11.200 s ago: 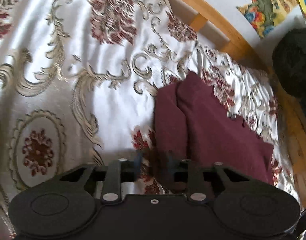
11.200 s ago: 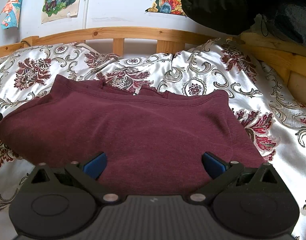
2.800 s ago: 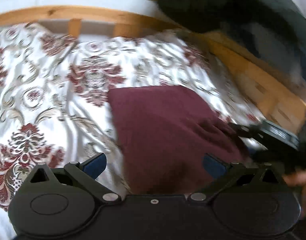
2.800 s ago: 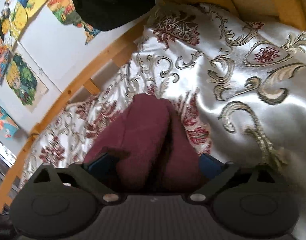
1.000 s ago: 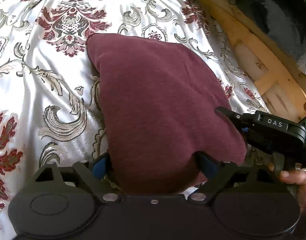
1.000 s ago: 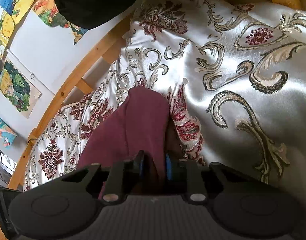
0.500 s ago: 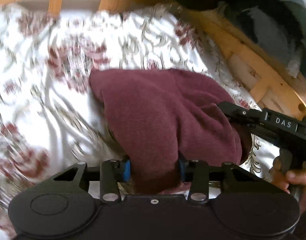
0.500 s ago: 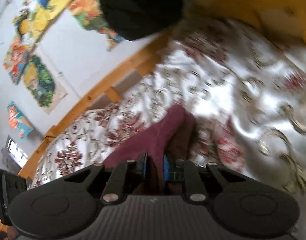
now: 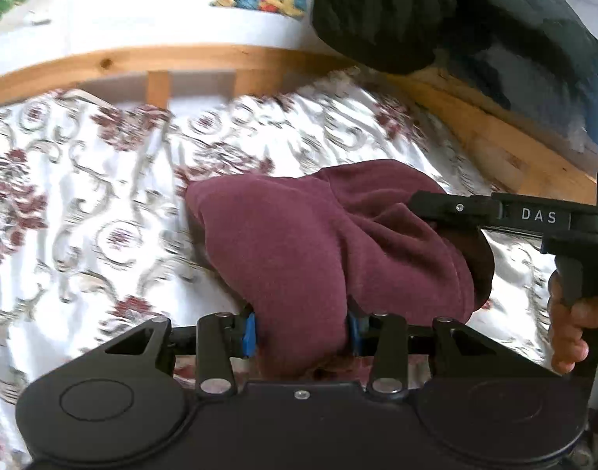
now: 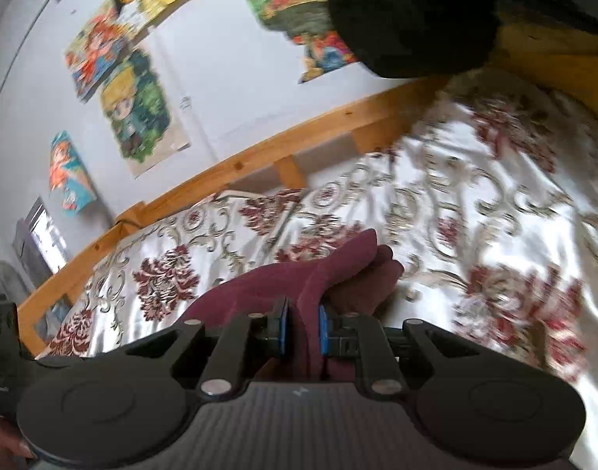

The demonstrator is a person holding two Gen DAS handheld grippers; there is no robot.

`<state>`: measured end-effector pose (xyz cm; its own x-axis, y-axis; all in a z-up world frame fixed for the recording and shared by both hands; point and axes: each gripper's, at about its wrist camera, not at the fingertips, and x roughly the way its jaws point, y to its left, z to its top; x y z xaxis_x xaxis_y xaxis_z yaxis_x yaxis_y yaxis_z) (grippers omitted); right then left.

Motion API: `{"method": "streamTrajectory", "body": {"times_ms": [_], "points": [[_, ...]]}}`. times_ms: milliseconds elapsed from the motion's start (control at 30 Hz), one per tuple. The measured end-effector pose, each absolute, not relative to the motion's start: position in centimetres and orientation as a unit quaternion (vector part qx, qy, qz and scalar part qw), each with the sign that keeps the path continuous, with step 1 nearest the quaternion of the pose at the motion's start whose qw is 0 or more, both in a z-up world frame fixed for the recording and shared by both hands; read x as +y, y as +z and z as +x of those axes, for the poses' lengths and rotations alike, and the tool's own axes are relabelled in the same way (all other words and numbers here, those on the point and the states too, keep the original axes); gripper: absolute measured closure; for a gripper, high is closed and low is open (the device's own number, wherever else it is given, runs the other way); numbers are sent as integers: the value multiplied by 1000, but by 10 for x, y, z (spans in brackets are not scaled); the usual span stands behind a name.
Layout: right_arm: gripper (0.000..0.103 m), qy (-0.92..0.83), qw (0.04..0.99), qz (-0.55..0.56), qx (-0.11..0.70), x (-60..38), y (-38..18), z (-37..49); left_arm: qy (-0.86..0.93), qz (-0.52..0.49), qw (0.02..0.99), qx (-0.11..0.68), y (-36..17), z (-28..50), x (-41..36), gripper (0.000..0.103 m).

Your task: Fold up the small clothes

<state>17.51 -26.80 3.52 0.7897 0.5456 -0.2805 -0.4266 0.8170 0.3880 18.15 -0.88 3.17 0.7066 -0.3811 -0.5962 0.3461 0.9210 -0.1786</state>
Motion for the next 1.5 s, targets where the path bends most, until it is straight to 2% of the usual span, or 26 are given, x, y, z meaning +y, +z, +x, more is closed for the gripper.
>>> {"method": "streamTrajectory", "body": {"times_ms": [267,467,600,633,667,867,900,967,1033,1067,1233,1333,1500], "points": [[86,292,932,125,173,-195,33,217,-121,18,953,278,21,199,37,59],[86,279,925,128,223,-170,-10,256,-100,-35,939,328,-18,222,64,58],[82,262,924,144,239,-182,-25,256,-101,-42,937,331,-21,220,63,52],[76,255,925,145,243,-183,-26,256,-99,-48,935,337,-21,220,63,49],[63,247,926,145,247,-186,-28,255,-96,-55,933,343,-21,222,65,48],[43,236,931,141,240,-192,-24,244,-66,-100,920,373,-19,219,73,34],[41,237,933,136,236,-193,-23,240,-63,-100,919,375,-17,217,74,30],[28,235,935,132,230,-193,-19,232,-57,-100,920,375,-11,210,73,22],[21,235,938,132,220,-194,-15,221,-50,-96,925,364,-2,200,72,11],[16,235,939,131,215,-195,-12,216,-47,-93,928,358,2,195,71,9],[5,242,946,118,183,-196,4,180,-34,-92,939,331,28,165,69,1],[0,238,952,111,157,-200,16,154,-27,-87,945,314,43,146,67,1],[0,239,958,113,115,-211,41,112,-4,-61,959,278,69,111,59,1]]}}
